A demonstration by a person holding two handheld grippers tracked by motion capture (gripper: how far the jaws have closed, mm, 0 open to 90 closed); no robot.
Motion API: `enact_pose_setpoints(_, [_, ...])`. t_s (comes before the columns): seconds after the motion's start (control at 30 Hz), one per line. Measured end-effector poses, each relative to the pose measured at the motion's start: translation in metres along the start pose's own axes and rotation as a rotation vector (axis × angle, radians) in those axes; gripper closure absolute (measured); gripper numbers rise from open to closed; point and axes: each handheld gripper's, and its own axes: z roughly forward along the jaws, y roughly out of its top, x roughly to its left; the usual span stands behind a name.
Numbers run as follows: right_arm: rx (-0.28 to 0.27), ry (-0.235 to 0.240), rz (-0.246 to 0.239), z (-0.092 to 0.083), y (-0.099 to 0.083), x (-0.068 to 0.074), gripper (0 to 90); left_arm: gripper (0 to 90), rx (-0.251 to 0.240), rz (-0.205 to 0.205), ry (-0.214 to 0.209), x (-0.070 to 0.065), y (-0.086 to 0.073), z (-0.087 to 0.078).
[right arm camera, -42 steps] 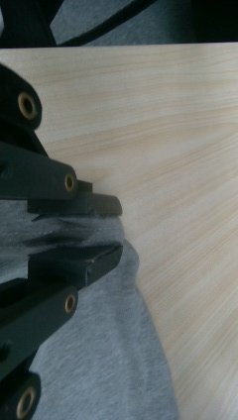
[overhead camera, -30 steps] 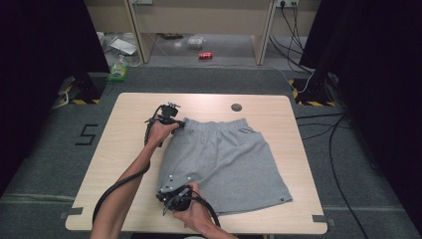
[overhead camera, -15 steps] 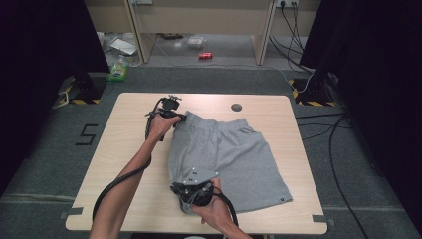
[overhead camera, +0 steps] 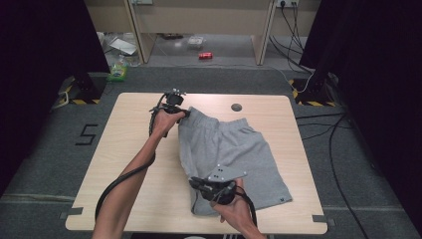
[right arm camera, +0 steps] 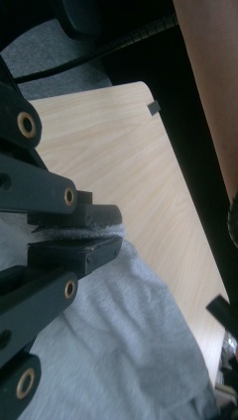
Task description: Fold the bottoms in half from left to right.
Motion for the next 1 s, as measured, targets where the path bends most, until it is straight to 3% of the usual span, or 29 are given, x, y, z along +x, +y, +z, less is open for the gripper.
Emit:
enact_pose_setpoints(0.23, [-0.034, -0.044, 0.050, -0.030, -0.009, -0.017, 84.4, 82.8, -0.003, -0.006, 0.001, -0.009, 0.009, 0.001])
enact_pose_setpoints(0.43, [-0.048, -0.073, 0.054, -0.045, -0.012, -0.025, 84.4, 82.8, -0.012, 0.002, -0.001, -0.019, 0.020, 0.000])
enact_pose_setpoints(1.0, [-0.131, -0.172, 0.109, -0.102, -0.025, -0.047, 84.3, 82.8, -0.025, 0.041, -0.023, -0.066, 0.051, 0.010])
